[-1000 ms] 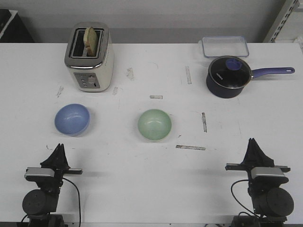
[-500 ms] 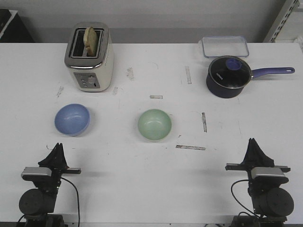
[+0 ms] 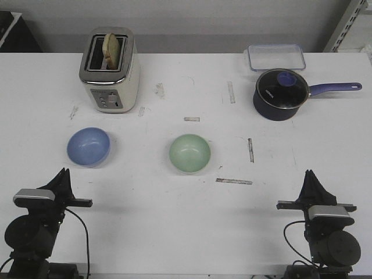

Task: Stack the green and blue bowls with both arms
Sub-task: 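Reach the left gripper to the rim of the light blue bowl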

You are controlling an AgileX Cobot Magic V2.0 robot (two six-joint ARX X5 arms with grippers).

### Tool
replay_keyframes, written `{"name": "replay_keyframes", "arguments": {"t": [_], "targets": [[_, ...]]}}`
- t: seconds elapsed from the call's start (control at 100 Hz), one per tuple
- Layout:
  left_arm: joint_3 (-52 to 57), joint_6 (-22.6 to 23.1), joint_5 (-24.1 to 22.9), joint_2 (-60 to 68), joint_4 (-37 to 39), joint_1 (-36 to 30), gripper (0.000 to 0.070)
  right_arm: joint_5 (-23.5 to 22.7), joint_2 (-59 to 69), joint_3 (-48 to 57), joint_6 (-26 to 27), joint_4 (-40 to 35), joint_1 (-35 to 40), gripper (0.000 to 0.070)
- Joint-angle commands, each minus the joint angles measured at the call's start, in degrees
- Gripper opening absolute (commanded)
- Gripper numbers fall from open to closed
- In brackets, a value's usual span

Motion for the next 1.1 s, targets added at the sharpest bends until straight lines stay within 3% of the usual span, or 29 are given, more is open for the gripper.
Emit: {"name": "replay_keyframes", "arguments": {"t": [0.0, 0.29, 0.44, 0.74, 0.95, 1.01, 1.09], "targets": [[2.27, 3.17, -0.33, 2.71, 0.52, -0.11, 0.0001, 0.15, -0.04, 0.24, 0.68, 0.59, 0.02, 0.0012], [12.46, 3.10, -1.97, 17.53, -7.30, -0.11, 0.0001, 0.15, -0.04, 0.24, 0.68, 0.59, 0.04, 0.0012], [19.26, 2.67, -2.36, 26.21, -16.94, 0.17, 0.0001, 0.15, -0.04, 0.24, 0.68, 0.59, 0.02, 0.0012], [31.58, -10.84, -2.23, 44.04, -31.01, 3.65, 0.0001, 0.15, -0.04, 0.24, 0.68, 0.59, 0.02, 0.0012], [40.57, -12.26, 4.57, 52.76, -36.83, 9.07, 0.0006, 0.15, -0.04, 0.24, 0.68, 0.59, 0.04, 0.0012], [42.62, -12.28, 6.75, 55.10, -38.49, 10.88, 0.0060, 0.15, -0.04, 0.24, 0.68, 0.59, 0.04, 0.0012], [44.50, -12.39, 10.47, 57.99, -39.85, 12.98, 0.0247, 0.15, -0.04, 0.24, 0.68, 0.59, 0.02, 0.0012]]}}
